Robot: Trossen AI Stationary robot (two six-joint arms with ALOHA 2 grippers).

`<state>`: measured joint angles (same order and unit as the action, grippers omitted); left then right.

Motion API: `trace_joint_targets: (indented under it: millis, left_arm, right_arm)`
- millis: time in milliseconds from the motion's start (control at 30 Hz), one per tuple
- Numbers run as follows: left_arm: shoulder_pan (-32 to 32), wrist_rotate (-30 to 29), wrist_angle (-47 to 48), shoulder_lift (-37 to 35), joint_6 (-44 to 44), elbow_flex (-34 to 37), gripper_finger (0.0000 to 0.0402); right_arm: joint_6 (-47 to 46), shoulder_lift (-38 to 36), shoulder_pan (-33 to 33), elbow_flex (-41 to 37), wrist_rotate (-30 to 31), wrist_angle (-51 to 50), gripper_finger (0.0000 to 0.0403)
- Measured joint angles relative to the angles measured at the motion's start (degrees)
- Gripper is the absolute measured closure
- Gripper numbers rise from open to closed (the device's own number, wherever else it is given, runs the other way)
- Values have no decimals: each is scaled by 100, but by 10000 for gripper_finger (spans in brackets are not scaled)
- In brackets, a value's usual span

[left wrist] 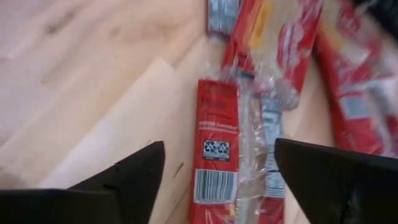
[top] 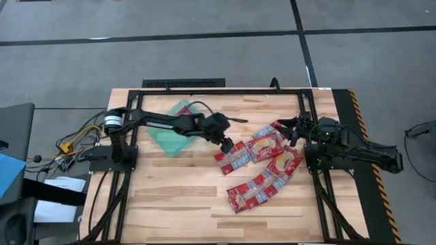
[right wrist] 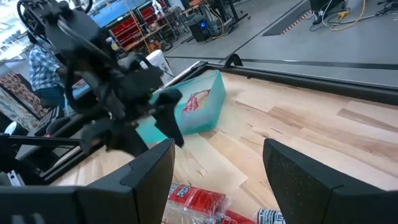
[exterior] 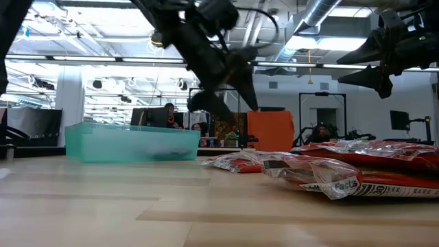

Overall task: Sort popcorn bags into baskets
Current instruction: Put the red popcorn bag into the blue bin

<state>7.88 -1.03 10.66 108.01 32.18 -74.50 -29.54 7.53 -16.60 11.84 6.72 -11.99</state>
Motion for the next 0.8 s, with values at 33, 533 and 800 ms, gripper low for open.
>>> trace_joint_targets:
  millis: [33,533,800]
  left_arm:
    - [0,82,29,137,-63,-104,90]
    - [-152,922,83,1137,-477,-387,71]
    - [-281,792,437,1440,-493,-400,159]
  right_arm:
    - [0,0,2,0,0,-7,132]
    - [0,0,7,0,-15,-138,132]
    - [0,-2,0,0,-20,-184,132]
